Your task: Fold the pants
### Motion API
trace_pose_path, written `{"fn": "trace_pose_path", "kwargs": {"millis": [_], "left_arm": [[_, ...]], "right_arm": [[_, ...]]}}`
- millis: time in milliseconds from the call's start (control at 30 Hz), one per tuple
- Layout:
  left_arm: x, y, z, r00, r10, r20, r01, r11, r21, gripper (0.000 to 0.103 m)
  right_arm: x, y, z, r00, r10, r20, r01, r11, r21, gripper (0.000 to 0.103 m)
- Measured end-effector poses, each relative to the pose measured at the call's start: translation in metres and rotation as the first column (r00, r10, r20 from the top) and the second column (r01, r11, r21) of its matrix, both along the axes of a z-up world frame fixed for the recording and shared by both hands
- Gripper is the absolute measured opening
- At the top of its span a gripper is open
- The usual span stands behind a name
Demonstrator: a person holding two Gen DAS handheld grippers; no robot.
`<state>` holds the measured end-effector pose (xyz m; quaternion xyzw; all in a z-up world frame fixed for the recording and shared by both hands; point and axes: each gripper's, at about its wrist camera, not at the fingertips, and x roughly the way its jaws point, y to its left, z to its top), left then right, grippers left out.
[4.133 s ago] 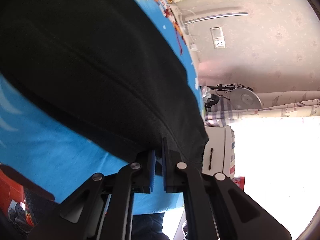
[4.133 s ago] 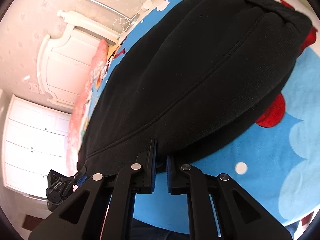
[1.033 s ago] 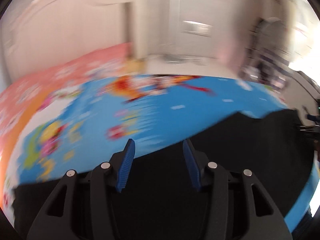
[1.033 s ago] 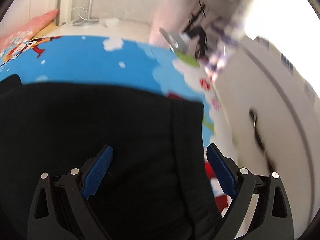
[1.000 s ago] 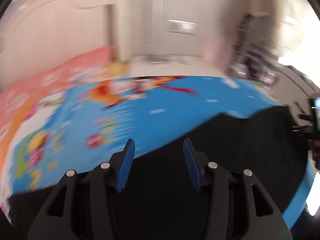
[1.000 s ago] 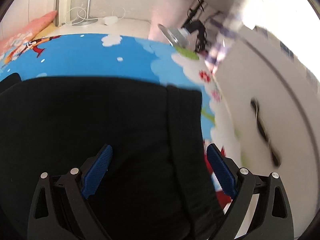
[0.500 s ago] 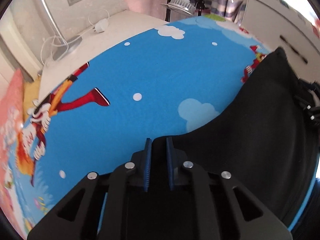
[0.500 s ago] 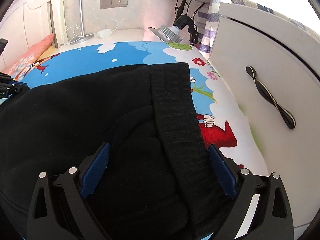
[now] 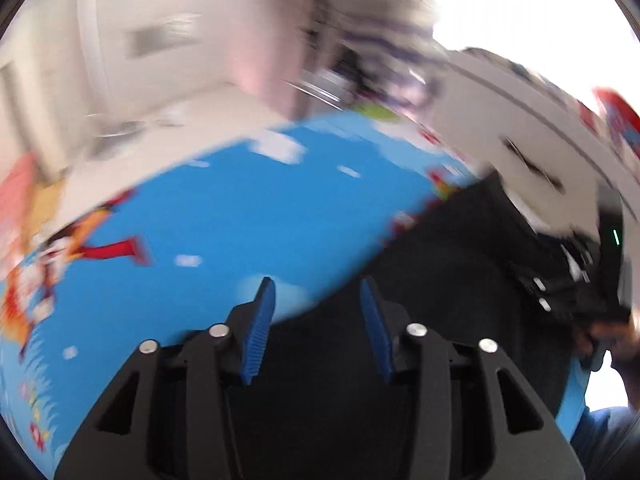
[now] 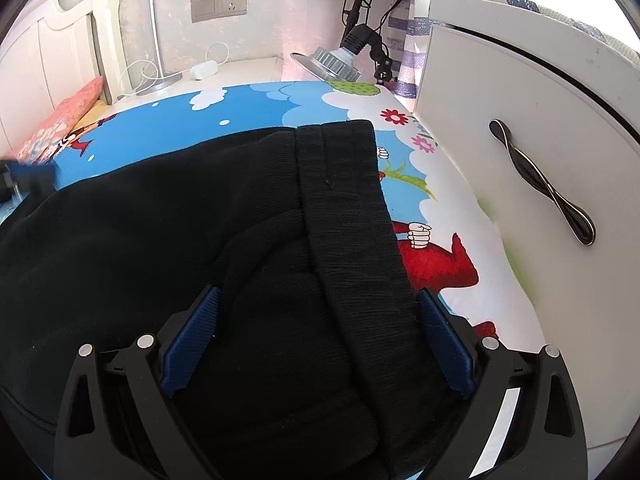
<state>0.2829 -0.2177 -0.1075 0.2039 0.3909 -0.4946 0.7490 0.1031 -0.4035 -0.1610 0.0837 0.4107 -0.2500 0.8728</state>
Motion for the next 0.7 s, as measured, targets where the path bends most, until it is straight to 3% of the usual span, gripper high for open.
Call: {"fn": "trace_pose_path", "kwargs": {"millis": [33, 100, 200, 233, 267, 300, 333, 367, 433, 467, 500, 533, 567, 633, 667, 700], "left_arm": [[-0.008, -0.013, -0.010, 0.999, -0.031, 0.003, 0.031, 0.999, 0.031, 0.035], [-0.001, -0.029, -0.033, 0.998, 0.041, 0.046, -0.047, 0.992, 0.120, 0.036], [0.019, -0.028, -0.034, 0.992, 0.126, 0.000, -0.125, 0.990, 0.064, 0.041], [0.022, -0.024, -0.026, 0.982, 0.188, 0.022, -0.189, 0.981, 0.039, 0.044], [0.032, -0.015, -0.014, 0.955, 0.293, 0.050, -0.293, 0.956, -0.012, 0.052], [0.038, -0.004, -0.005, 0.933, 0.360, 0.023, -0.358, 0.932, -0.056, 0.053], [0.051, 0.015, 0.003, 0.904, 0.425, -0.053, -0.428, 0.899, -0.096, 0.052], [0.055, 0.028, 0.007, 0.890, 0.445, -0.096, -0.454, 0.883, -0.115, 0.050], [0.057, 0.048, 0.012, 0.890, 0.428, -0.155, -0.449, 0.882, -0.141, 0.033], [0.059, 0.054, 0.009, 0.891, 0.411, -0.193, -0.438, 0.890, -0.124, 0.022], [0.060, 0.058, 0.004, 0.890, 0.389, -0.239, -0.422, 0.900, -0.106, 0.020], [0.059, 0.058, -0.007, 0.894, 0.316, -0.319, -0.361, 0.928, -0.092, 0.020], [0.052, 0.054, -0.015, 0.899, 0.270, -0.345, -0.318, 0.944, -0.088, 0.021], [0.046, 0.049, -0.029, 0.911, 0.321, -0.258, -0.339, 0.941, -0.025, 0.021], [0.056, 0.053, -0.039, 0.901, 0.357, -0.246, -0.373, 0.927, -0.023, 0.001], [0.066, 0.061, -0.043, 0.897, 0.346, -0.274, -0.380, 0.922, -0.080, 0.002]], "right_arm": [[0.000, 0.000, 0.000, 1.000, 0.000, 0.000, 0.000, 1.000, 0.001, 0.092], [0.000, 0.000, 0.000, 1.000, -0.001, -0.001, 0.001, 1.000, -0.002, 0.092], [-0.001, 0.001, 0.000, 1.000, -0.003, -0.003, 0.003, 1.000, -0.008, 0.092], [-0.001, 0.001, 0.000, 1.000, -0.005, -0.003, 0.005, 1.000, -0.012, 0.092], [-0.002, 0.001, 0.000, 1.000, -0.006, -0.004, 0.005, 1.000, -0.014, 0.092], [-0.002, 0.001, 0.000, 1.000, -0.005, -0.004, 0.005, 1.000, -0.016, 0.092], [-0.002, 0.001, 0.000, 1.000, -0.005, -0.004, 0.005, 1.000, -0.015, 0.092], [-0.002, 0.001, 0.000, 1.000, -0.005, -0.003, 0.005, 1.000, -0.014, 0.092], [-0.002, 0.001, 0.000, 1.000, -0.007, -0.003, 0.007, 1.000, -0.014, 0.092], [-0.002, 0.001, 0.000, 1.000, -0.007, -0.003, 0.007, 1.000, -0.015, 0.092], [-0.002, 0.002, 0.000, 1.000, -0.008, -0.004, 0.008, 1.000, -0.017, 0.092], [-0.002, 0.002, 0.000, 1.000, -0.008, -0.004, 0.008, 1.000, -0.018, 0.092], [-0.003, 0.002, 0.000, 1.000, -0.009, -0.003, 0.009, 1.000, -0.019, 0.092], [-0.003, 0.002, 0.000, 1.000, -0.009, -0.004, 0.009, 1.000, -0.020, 0.092], [-0.003, 0.002, 0.000, 1.000, -0.006, -0.006, 0.006, 1.000, -0.024, 0.092], [-0.003, 0.002, 0.000, 1.000, -0.003, -0.007, 0.003, 1.000, -0.027, 0.092]]}}
